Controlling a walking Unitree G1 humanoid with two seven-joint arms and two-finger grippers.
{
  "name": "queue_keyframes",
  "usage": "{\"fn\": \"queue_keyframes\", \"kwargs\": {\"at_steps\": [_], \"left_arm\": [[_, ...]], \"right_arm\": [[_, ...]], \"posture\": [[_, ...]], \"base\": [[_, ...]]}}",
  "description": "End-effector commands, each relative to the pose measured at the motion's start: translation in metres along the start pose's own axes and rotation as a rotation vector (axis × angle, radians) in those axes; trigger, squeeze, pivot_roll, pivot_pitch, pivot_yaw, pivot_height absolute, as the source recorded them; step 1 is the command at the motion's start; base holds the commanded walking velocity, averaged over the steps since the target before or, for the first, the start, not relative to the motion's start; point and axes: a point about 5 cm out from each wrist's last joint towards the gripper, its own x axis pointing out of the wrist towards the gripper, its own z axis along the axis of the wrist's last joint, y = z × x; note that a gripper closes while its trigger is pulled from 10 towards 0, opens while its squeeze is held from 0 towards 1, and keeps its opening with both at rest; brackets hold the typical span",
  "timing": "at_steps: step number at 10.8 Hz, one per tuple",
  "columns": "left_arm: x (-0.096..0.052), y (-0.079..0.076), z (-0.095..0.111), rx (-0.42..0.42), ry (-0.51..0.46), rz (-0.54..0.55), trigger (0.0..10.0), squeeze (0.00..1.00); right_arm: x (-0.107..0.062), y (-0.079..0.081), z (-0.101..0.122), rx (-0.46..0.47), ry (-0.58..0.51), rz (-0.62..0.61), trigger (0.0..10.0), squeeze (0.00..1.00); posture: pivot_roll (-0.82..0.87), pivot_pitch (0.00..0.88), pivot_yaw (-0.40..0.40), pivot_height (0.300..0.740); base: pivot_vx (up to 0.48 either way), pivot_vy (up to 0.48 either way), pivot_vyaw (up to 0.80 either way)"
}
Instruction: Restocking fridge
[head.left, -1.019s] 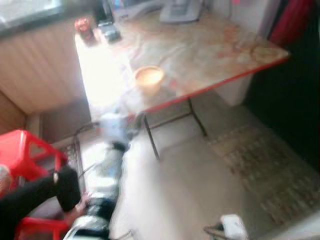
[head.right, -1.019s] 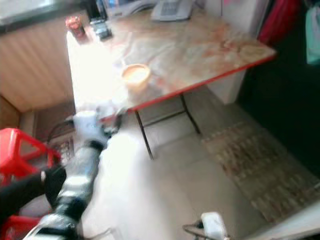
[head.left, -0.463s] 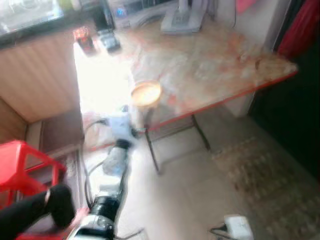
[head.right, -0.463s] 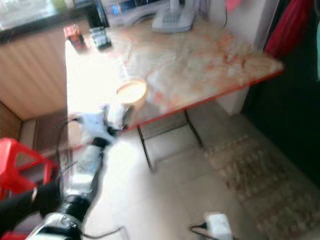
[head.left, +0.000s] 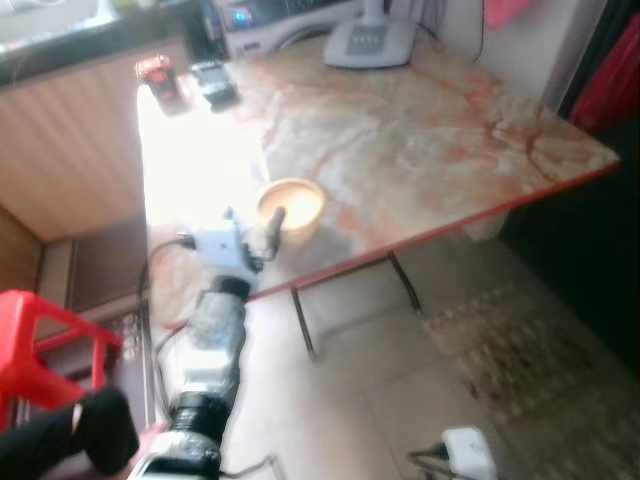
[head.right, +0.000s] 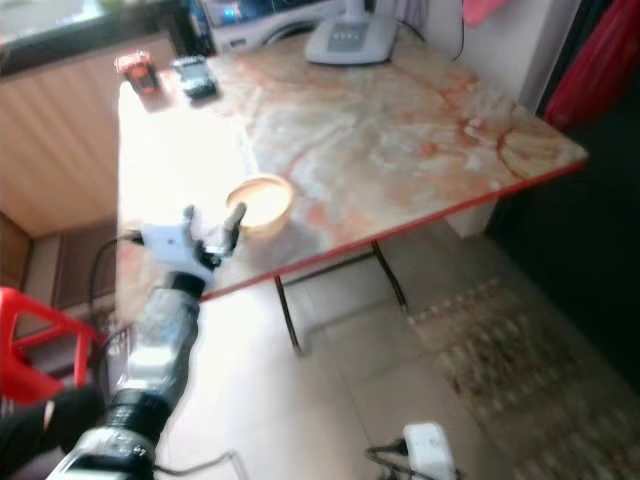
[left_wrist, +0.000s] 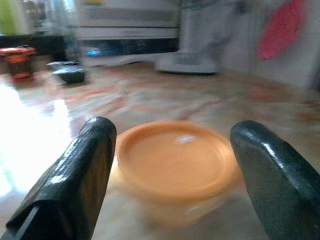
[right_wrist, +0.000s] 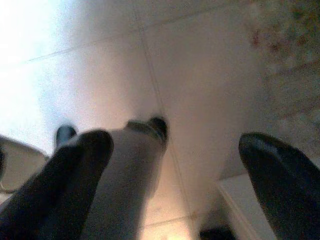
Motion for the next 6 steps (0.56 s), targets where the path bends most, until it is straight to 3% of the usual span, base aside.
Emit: {"fn": "queue_keyframes", "kwargs": {"at_steps": [1,3,6], "left_arm": [[0.000,0.013,0.004,0.033,-0.009,0.024,10.0,0.00],[0.000,0.015,0.012,0.045,-0.042,0.037,10.0,0.00],[0.002,0.020,0.020,0.028,-0.063,0.069,10.0,0.00]], "right_arm": [[0.000,0.008,-0.006,0.008,0.021,0.020,10.0,0.00],[0.000,0.009,-0.006,0.005,0.023,0.024,10.0,0.00],[0.000,0.010,-0.007,0.010,0.022,0.024,10.0,0.00]], "posture": [[-0.08,0.115,0.103,0.740],[-0.07,0.118,0.101,0.740],[-0.07,0.119,0.105,0.740]], "base": [[0.274,0.000,0.00],[0.261,0.000,0.00],[0.000,0.000,0.00]]}}
